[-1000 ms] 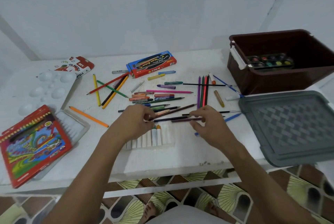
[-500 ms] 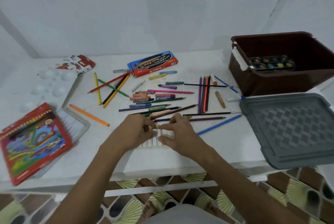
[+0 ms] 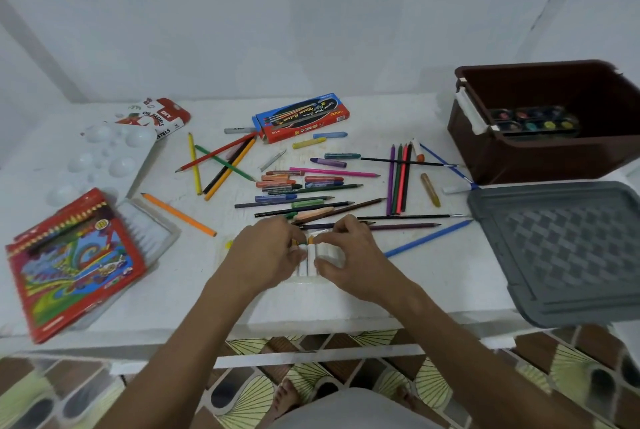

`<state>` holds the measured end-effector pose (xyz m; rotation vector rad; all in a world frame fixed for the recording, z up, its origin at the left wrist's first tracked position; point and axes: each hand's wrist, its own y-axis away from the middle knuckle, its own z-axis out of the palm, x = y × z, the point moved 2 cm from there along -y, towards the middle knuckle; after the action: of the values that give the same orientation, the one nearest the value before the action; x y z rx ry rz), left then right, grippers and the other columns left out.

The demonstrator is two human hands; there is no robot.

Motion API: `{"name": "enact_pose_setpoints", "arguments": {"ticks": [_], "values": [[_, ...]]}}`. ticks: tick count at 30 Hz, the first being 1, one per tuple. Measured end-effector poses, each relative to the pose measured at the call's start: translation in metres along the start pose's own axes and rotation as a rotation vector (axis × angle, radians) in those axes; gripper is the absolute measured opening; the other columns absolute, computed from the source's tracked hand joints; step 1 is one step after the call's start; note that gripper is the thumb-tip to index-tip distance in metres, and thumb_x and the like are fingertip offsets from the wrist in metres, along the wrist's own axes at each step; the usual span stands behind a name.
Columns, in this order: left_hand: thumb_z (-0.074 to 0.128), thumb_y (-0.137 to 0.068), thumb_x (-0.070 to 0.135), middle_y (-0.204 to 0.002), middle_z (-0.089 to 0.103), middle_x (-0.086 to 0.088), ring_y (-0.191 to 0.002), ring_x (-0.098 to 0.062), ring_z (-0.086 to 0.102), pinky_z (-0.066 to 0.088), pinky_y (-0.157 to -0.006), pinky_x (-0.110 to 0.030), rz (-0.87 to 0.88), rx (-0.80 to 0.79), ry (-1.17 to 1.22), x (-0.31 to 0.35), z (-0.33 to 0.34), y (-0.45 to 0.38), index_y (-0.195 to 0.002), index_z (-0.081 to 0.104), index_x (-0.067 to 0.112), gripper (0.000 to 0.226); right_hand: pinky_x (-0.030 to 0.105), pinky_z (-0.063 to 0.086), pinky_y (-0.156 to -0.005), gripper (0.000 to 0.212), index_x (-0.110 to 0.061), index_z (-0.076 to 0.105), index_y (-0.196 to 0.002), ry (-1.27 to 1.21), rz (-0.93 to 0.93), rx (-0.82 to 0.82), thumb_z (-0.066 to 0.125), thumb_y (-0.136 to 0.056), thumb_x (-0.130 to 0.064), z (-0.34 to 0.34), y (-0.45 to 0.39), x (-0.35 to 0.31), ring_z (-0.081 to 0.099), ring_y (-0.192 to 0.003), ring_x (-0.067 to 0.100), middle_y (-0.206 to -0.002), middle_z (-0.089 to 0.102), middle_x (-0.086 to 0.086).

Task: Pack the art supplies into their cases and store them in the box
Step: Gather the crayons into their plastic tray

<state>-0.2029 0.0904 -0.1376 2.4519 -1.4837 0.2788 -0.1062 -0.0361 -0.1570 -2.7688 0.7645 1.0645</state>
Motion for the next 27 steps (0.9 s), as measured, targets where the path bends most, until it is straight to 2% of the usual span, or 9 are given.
{"name": "enact_pose_setpoints", "arguments": {"ticks": [3,6,8,10,13,15,18,24,27], "values": [[0.065,-0.085,0.033,-0.095,0.057,0.007,-0.082,-0.011,0.052,0.043,-0.067,-0.021,-0.029,-0.007,0.089,0.0,0.003,0.001,-0.111,0.067,0.024,0.027,0.022,0.03,-0.089,0.04,-0.029,0.057,-0.125,0.006,-0.006,-0.009,0.064,-0.086,-0.035,0.0,0.0,0.001,0.034,-0.105,0.012,-0.106,0.036,-0.004],[0.069,-0.083,0.029,-0.089,0.057,0.009,-0.073,-0.006,0.051,0.035,-0.059,-0.012,-0.038,-0.041,0.219,-0.005,-0.002,-0.001,-0.106,0.068,0.024,0.024,0.023,0.032,-0.09,0.038,-0.026,0.059,-0.123,-0.018,-0.003,-0.001,0.064,-0.086,-0.033,-0.003,-0.001,0.002,0.035,-0.106,0.012,-0.105,0.038,-0.004],[0.071,-0.081,0.027,-0.084,0.059,0.012,-0.07,-0.004,0.054,0.039,-0.059,-0.011,-0.031,-0.053,0.297,-0.01,-0.007,-0.001,-0.101,0.071,0.026,0.02,0.024,0.035,-0.091,0.036,-0.025,0.06,-0.123,-0.041,0.0,0.007,0.063,-0.087,-0.031,-0.006,-0.001,0.002,0.036,-0.107,0.012,-0.106,0.042,-0.005],[0.073,-0.08,0.027,-0.084,0.062,0.012,-0.073,-0.005,0.058,0.046,-0.064,-0.016,-0.023,-0.078,0.346,-0.013,-0.012,-0.003,-0.098,0.071,0.029,0.018,0.024,0.039,-0.09,0.035,-0.024,0.06,-0.122,-0.081,0.004,0.027,0.063,-0.088,-0.03,-0.01,-0.001,0.003,0.04,-0.105,0.01,-0.106,0.045,-0.007],[0.073,-0.08,0.025,-0.087,0.063,0.013,-0.081,-0.006,0.059,0.048,-0.07,-0.019,-0.014,-0.081,0.361,-0.012,-0.021,-0.012,-0.101,0.07,0.028,0.021,0.006,0.035,-0.073,0.031,-0.023,0.062,-0.119,-0.115,-0.008,0.075,0.062,-0.088,-0.029,-0.019,0.001,0.005,0.042,-0.091,0.001,-0.106,0.048,-0.009],[0.072,-0.081,0.023,-0.089,0.063,0.011,-0.083,-0.006,0.058,0.046,-0.069,-0.016,-0.004,-0.074,0.355,-0.009,-0.028,-0.024,-0.103,0.07,0.027,0.022,0.0,0.034,-0.068,0.03,-0.021,0.063,-0.118,-0.105,-0.012,0.106,0.063,-0.088,-0.026,-0.03,0.003,0.01,0.043,-0.084,-0.004,-0.105,0.048,-0.01],[0.07,-0.083,0.023,-0.092,0.063,0.01,-0.084,-0.006,0.057,0.044,-0.068,-0.016,0.042,-0.07,0.332,0.006,-0.035,-0.048,-0.103,0.068,0.026,0.021,-0.004,0.034,-0.071,0.029,-0.015,0.065,-0.115,-0.134,0.017,0.185,0.065,-0.087,-0.02,-0.052,0.006,0.027,0.045,-0.081,-0.01,-0.104,0.052,-0.007],[0.068,-0.084,0.029,-0.095,0.062,0.01,-0.083,-0.004,0.057,0.042,-0.069,-0.017,0.179,-0.111,0.32,0.063,-0.024,-0.115,-0.106,0.067,0.027,0.021,-0.002,0.036,-0.063,0.027,-0.012,0.067,-0.111,-0.058,0.239,0.465,0.067,-0.085,-0.018,-0.109,0.015,0.084,0.05,-0.07,0.002,-0.098,0.059,-0.001],[0.065,-0.087,0.025,-0.101,0.06,0.007,-0.089,-0.01,0.057,0.041,-0.075,-0.021,0.284,-0.101,0.241,0.094,-0.017,-0.155,-0.111,0.066,0.022,0.025,0.003,0.034,-0.065,0.029,-0.011,0.067,-0.112,-0.029,0.329,0.54,0.067,-0.086,-0.022,-0.129,0.015,0.109,0.053,-0.081,0.008,-0.099,0.058,-0.003]]}}
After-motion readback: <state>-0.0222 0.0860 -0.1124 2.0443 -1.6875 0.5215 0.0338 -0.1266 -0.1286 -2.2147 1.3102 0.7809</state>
